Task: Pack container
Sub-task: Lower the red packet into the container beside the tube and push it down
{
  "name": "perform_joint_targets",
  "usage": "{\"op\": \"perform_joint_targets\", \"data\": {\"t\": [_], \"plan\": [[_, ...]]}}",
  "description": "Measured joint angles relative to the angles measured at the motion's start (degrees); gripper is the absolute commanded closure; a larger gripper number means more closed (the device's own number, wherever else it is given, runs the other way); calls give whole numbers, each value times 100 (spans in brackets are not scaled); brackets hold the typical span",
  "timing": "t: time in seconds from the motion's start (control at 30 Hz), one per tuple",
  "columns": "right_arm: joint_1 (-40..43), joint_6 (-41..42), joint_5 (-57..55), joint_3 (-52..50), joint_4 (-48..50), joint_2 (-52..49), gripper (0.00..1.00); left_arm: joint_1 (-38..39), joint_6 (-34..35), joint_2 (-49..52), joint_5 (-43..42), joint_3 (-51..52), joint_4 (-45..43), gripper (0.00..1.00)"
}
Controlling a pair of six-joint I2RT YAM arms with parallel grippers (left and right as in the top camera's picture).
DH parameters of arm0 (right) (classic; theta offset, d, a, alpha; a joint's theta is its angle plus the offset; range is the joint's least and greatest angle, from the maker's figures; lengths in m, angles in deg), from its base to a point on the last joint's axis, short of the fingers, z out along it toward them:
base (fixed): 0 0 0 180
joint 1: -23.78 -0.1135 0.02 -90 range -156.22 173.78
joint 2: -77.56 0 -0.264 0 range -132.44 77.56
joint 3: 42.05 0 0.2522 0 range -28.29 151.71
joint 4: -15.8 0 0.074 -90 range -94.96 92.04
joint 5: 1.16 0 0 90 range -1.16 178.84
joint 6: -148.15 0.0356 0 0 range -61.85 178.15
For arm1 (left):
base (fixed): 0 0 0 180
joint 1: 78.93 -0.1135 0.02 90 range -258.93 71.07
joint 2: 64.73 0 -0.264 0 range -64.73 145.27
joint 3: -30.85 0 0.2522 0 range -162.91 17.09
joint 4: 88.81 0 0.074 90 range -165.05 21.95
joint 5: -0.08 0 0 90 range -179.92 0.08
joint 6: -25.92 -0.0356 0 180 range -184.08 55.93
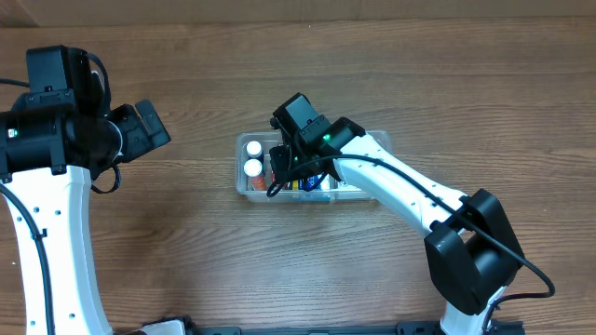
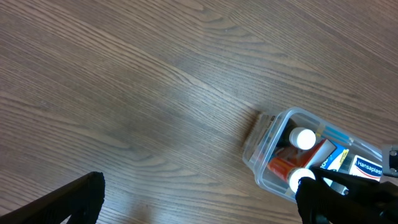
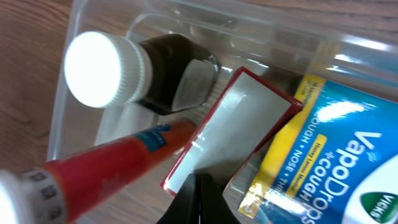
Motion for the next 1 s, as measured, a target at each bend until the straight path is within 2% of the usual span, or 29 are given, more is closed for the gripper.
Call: {"op": "perform_joint_targets", "data": {"t": [0.2, 0.33, 0.43, 0.57, 0.7, 0.77, 0.8, 0.9, 0.93, 1.0], "plan": [[2, 586, -1088, 50, -695, 63, 96, 0, 0, 0, 0, 0, 0, 0], [94, 1362, -1912, 2, -1237, 48, 96, 0, 0, 0, 0, 0, 2, 0], [402, 1602, -2041, 2, -1335, 48, 96, 0, 0, 0, 0, 0, 2, 0], [610, 966, -1582, 2, -1193, 48, 96, 0, 0, 0, 0, 0, 0, 0], [599, -516, -295, 2, -743, 48, 96, 0, 0, 0, 0, 0, 0, 0], [599, -706, -212, 2, -645, 48, 96, 0, 0, 0, 0, 0, 0, 0], [599, -756, -203, 2, -638, 48, 95, 0, 0, 0, 0, 0, 2, 0], [599, -848, -111, 2, -739, 48, 67, 0, 0, 0, 0, 0, 2, 0], [599, -896, -83, 2, -778, 48, 60, 0, 0, 0, 0, 0, 2, 0], [599, -909, 31, 2, -780, 48, 60, 0, 0, 0, 0, 0, 2, 0]]}}
